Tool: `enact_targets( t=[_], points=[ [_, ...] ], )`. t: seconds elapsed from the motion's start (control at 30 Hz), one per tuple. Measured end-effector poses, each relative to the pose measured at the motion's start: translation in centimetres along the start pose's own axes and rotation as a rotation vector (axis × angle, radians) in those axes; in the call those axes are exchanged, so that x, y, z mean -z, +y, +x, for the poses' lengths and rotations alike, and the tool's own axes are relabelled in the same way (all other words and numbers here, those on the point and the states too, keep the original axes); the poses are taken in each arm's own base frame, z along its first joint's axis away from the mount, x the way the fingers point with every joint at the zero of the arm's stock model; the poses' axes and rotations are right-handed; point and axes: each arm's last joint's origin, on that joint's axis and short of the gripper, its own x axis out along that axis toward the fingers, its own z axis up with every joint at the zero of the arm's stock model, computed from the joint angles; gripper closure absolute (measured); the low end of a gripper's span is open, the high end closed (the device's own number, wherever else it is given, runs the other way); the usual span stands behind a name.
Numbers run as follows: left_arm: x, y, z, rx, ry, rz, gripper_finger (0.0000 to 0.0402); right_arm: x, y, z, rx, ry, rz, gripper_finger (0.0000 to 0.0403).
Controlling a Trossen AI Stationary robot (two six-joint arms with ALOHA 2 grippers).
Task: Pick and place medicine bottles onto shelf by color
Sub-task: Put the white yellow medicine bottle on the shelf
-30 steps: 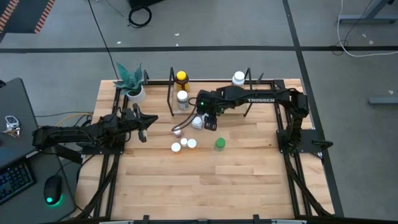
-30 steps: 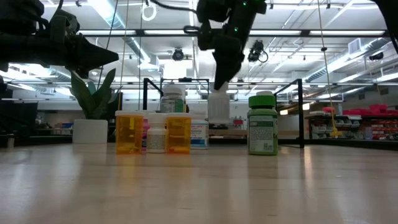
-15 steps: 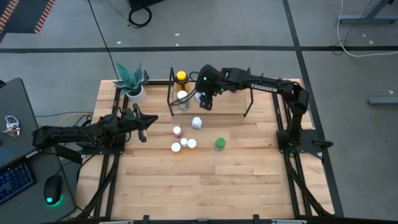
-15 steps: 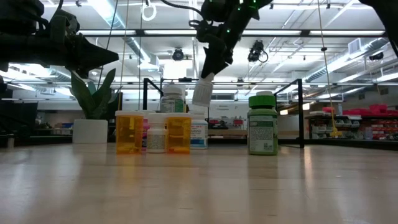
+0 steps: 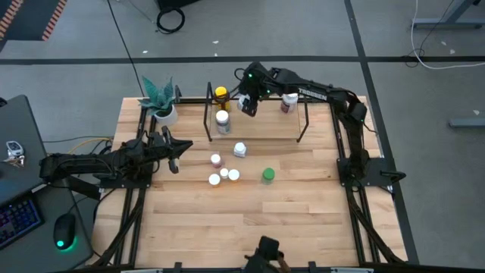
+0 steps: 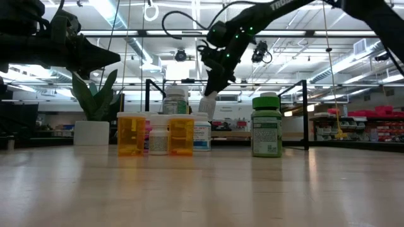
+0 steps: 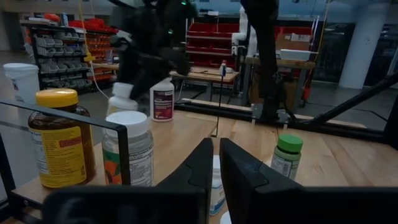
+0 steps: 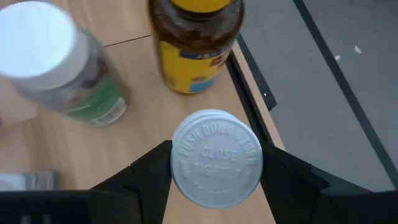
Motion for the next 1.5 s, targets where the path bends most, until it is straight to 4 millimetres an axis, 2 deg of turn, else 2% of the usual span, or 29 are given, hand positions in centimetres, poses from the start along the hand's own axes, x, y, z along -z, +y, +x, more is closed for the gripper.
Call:
enact_targets(
  t=[0.23, 0.6, 0.83, 1.3, 1.5],
  points=[
    [0.0, 0.0, 0.0, 0.001, -0.002, -0.001, 0.0369, -0.5, -1.6, 2.0, -0.052, 0.000, 0.027, 0.0178],
    [0.0, 0.0, 0.0, 0.000, -0.002, 0.000, 0.0366, -0.2, -1.9, 3.7, -0.047, 0.057, 0.002, 0.0178],
    [0.0, 0.0, 0.0, 0.000, -0.002, 0.000, 0.0371, -0.2, -1.9, 3.8, -0.049, 0.056, 0.003, 0.0171],
    [0.0, 0.0, 0.0, 0.000, -0.002, 0.000, 0.0368, -0.3, -1.8, 3.8, -0.050, 0.051, -0.001, 0.0115],
    [0.0, 0.0, 0.0, 0.000, -0.002, 0.000, 0.0371, -0.7, -0.9, 2.5, -0.050, 0.035, -0.018, 0.0102]
  ],
)
